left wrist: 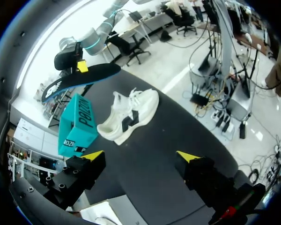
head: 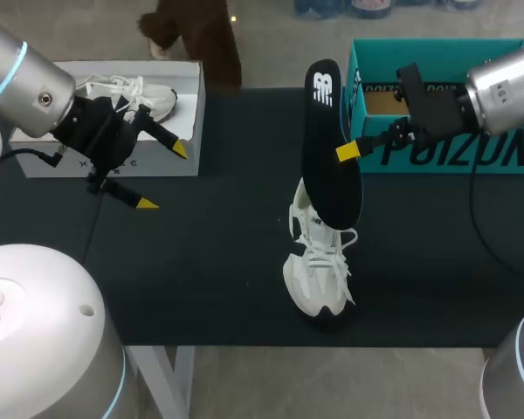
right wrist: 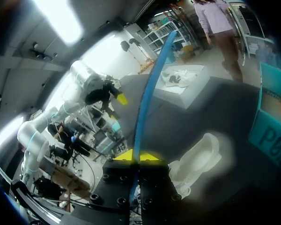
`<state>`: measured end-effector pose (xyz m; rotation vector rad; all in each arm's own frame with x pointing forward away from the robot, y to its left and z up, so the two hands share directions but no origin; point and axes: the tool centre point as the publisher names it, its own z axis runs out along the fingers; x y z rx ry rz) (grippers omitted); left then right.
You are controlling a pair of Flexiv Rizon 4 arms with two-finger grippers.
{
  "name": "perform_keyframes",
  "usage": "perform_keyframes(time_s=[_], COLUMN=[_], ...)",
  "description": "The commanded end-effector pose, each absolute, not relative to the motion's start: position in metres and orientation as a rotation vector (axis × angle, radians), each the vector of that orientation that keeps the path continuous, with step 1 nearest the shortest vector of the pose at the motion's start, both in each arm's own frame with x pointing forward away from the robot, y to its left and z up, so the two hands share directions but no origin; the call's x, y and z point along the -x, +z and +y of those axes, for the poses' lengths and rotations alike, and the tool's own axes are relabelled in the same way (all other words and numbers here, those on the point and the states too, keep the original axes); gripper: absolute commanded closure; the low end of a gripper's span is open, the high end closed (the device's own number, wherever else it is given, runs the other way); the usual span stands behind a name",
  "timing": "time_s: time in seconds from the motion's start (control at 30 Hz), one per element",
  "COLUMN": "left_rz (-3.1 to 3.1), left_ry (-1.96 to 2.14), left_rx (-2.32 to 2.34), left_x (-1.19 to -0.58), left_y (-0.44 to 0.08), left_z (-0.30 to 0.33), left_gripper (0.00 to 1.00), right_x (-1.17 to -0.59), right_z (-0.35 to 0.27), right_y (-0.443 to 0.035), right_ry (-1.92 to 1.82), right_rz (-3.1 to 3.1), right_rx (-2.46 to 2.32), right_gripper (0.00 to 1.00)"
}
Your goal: Take the shoe out of the shoebox, open the shoe tongue, remove and reinsert the insole, then place the shoe into the shoebox
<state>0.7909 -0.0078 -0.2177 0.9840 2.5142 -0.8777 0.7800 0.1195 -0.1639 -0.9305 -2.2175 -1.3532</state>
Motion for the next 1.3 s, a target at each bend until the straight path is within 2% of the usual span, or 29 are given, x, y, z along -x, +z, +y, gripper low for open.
perform_keyframes(time_s=[0.03, 0.5, 1.07, 1.3], left_rz=[2.519, 2.519, 2.519, 2.519], left_ry=[-0.872, -0.872, -0.872, -0.872], left_rx=[-0.985, -0.985, -0.985, -0.985], left_x=[-0.791, -0.791, -0.791, -0.791], left_y=[-0.217, -0.217, -0.217, -0.217], left_z=[-0.008, -0.008, -0.008, -0.008], left_gripper=[0.00, 0.00, 0.00, 0.00], right_x=[-0.780, -0.780, -0.855, -0.878], right_z=[0.120, 0.120, 0.116, 0.114], right_y=[-0.164, -0.164, -0.204, -0.207], right_ry=[-1.352, -1.352, -1.441, -1.515], right_rz=[-2.219, -2.219, -2.157, -2.153], right_rx=[0.933, 0.933, 0.894, 0.907], right_gripper=[1.00, 1.00, 1.00, 1.00])
